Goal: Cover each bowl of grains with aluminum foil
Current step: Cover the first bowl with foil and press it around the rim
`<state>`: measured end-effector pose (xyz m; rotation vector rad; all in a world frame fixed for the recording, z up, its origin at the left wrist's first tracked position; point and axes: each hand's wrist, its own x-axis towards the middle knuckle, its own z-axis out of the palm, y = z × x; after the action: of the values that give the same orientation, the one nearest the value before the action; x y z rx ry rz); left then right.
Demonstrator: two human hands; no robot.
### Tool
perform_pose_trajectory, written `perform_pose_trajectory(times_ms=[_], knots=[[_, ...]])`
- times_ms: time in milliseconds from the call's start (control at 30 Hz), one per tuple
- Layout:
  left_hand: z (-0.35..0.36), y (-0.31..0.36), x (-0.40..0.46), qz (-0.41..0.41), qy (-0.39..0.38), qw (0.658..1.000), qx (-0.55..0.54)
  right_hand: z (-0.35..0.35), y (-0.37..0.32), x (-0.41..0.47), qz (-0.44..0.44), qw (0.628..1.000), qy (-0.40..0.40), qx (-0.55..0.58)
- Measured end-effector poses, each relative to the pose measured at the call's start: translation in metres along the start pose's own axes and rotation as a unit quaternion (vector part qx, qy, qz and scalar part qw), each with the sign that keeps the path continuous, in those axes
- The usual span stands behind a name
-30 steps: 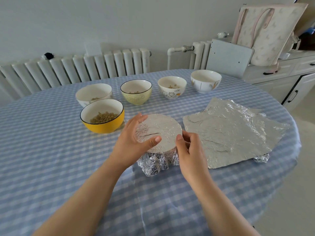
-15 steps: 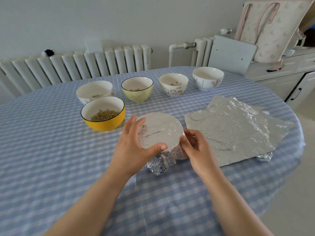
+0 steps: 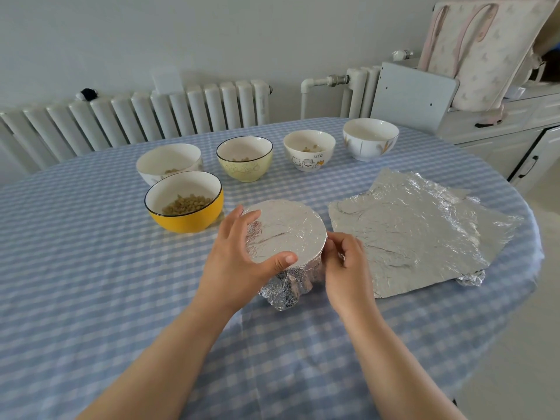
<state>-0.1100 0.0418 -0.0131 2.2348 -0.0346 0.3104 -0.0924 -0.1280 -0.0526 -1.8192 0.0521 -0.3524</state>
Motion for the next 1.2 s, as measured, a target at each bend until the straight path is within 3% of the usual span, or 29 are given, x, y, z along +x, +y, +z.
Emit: perform_pose_trajectory(times_ms=[267, 600, 767, 933, 1200], knots=[[0.000, -0.001, 0.001, 0.003, 0.001, 1.000, -0.009, 0.011, -0.003, -0.001, -0.008, 0.999, 0.051, -0.018], [0.001, -0.001, 0.001, 0.009, 0.008, 1.000, -0.014, 0.014, -0.010, 0.010, 0.082, 0.994, 0.053, 0.051], [0.001, -0.001, 0.000, 0.012, 0.006, 1.000, -0.022, 0.012, -0.009, 0.015, 0.101, 0.994, 0.044, 0.000], [0.001, 0.002, -0.001, 0.013, 0.003, 1.000, -0.015, 0.009, -0.007, 0.014, 0.080, 0.988, 0.050, -0.120], [0.002, 0.002, -0.001, 0.021, 0.010, 1.000, -0.011, -0.003, -0.007, 0.019, 0.105, 0.991, 0.042, -0.066]])
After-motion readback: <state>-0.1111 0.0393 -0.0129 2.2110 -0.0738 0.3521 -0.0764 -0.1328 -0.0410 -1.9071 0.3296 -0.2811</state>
